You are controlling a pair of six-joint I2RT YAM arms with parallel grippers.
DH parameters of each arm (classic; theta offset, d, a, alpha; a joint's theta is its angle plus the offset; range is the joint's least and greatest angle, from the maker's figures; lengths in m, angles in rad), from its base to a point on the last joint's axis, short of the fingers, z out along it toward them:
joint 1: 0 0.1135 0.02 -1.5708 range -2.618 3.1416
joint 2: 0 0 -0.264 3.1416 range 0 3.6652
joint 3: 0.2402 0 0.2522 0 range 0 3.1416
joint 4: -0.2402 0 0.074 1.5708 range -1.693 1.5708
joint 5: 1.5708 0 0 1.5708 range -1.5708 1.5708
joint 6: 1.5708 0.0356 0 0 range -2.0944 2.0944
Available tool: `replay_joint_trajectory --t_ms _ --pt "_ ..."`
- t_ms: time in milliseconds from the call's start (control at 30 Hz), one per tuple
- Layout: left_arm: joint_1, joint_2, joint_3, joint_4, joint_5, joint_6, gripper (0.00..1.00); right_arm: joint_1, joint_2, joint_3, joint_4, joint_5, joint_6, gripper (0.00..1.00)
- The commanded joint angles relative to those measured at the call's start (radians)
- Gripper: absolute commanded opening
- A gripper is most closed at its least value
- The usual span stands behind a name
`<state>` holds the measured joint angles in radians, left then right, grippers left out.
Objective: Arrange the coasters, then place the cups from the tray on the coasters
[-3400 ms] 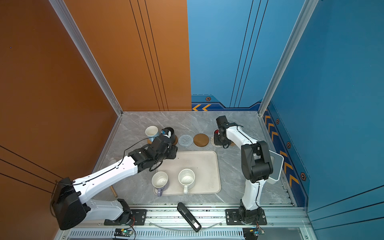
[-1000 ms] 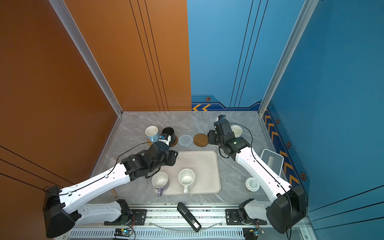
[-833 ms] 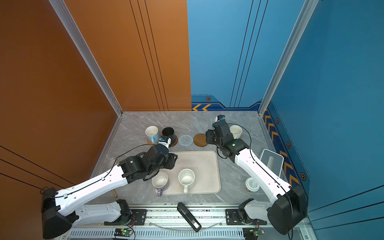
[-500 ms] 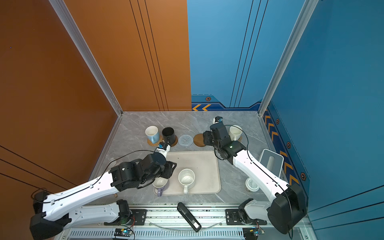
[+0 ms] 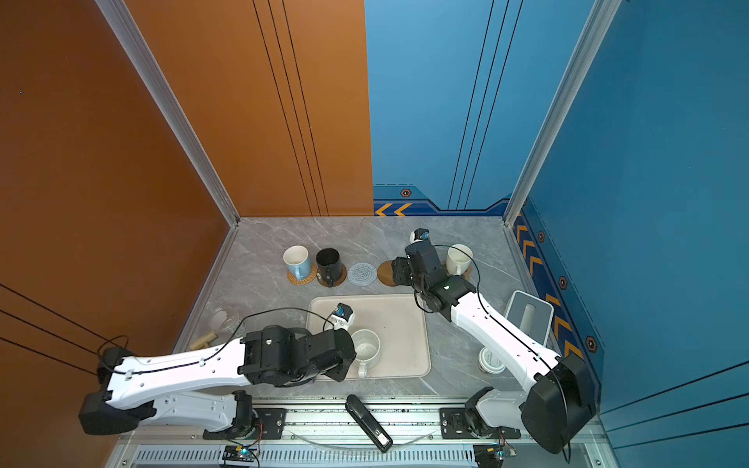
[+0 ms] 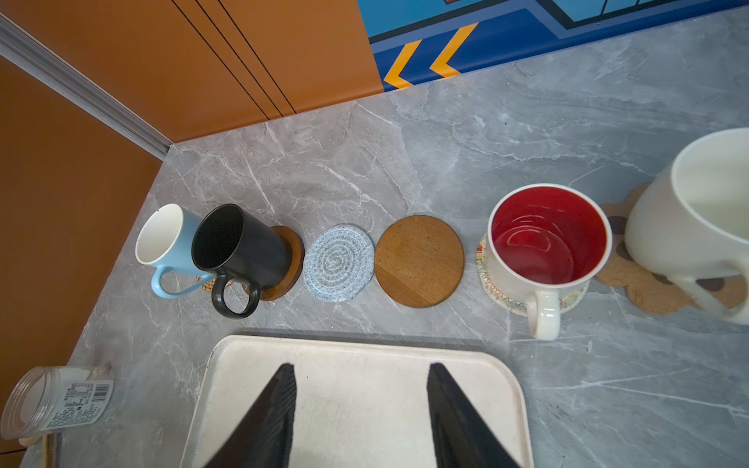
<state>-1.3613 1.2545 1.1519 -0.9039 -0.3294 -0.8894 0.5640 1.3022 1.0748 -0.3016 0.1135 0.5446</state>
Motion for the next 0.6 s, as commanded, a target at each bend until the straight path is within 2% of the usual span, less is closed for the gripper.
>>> replay_joint_trajectory --t_ms 0,233,567 --pt "-0.034 0.058 0.017 -0.058 0.024 -0.062 0.46 0.005 -0.015 -0.016 0.014 0.022 0.005 0.51" --pt "-0.038 0.179 0.030 -0.056 0.050 -0.089 0.52 0.000 -0.035 -0.033 0.012 0.010 0.001 0.51" --pt "-0.010 0.270 0.039 -0.048 0.072 -0.094 0.53 -0.042 -0.067 -0.072 0.016 -0.004 0.003 0.51"
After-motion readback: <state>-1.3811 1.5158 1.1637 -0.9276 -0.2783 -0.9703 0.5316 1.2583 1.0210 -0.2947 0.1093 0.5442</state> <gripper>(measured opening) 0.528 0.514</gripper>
